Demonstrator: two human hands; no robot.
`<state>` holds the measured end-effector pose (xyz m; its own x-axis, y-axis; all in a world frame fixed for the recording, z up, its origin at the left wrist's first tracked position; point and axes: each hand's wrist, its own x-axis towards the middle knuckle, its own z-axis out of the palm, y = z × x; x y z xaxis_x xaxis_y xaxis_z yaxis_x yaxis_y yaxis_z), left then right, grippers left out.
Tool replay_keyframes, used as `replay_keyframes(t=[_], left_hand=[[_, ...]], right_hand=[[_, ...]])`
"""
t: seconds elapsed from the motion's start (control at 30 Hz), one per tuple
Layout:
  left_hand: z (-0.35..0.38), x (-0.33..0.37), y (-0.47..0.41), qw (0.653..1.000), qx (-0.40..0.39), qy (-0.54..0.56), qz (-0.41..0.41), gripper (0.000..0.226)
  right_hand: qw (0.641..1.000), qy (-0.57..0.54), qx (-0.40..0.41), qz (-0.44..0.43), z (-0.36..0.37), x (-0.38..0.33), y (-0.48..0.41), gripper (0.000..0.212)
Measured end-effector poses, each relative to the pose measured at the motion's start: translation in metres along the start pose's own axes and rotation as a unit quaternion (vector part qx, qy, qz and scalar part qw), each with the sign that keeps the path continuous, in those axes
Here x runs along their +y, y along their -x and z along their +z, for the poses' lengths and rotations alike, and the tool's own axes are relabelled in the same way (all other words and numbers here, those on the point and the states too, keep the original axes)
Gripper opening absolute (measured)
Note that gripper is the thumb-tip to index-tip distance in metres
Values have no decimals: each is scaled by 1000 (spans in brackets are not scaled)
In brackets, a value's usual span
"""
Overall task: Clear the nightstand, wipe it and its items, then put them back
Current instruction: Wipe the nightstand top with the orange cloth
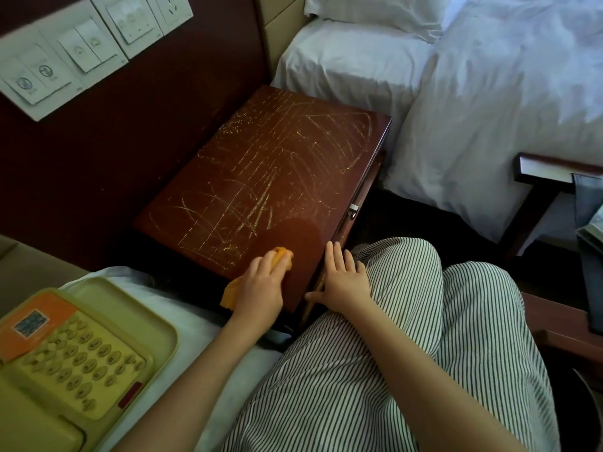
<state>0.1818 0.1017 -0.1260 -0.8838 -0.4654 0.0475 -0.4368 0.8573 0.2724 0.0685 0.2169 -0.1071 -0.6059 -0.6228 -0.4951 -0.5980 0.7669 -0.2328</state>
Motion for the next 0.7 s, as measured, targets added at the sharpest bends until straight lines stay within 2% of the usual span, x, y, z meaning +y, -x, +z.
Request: replay_keyframes(t=[0.17, 0.23, 0.4, 0.47, 0.57, 0.7], left_hand=[[1, 13, -43, 997, 7, -5, -77, 55], [3, 24, -58, 998, 3, -8, -56, 53], [10, 42, -57, 997, -46, 15, 56, 52], [10, 39, -41, 996, -58, 10, 66, 54], [8, 27, -10, 998, -38, 4, 42, 56], [5, 15, -18, 999, 7, 8, -43, 53]], right_hand=[[1000, 5, 10, 0, 0, -2, 0, 106], [1000, 6, 17, -1, 0, -1, 2, 106], [999, -3, 33, 15, 2, 1, 3, 103], [999, -2, 36, 18, 2, 4, 4, 98], [999, 3, 27, 20, 2, 6, 3, 94], [999, 0, 41, 11, 2, 6, 3, 95]])
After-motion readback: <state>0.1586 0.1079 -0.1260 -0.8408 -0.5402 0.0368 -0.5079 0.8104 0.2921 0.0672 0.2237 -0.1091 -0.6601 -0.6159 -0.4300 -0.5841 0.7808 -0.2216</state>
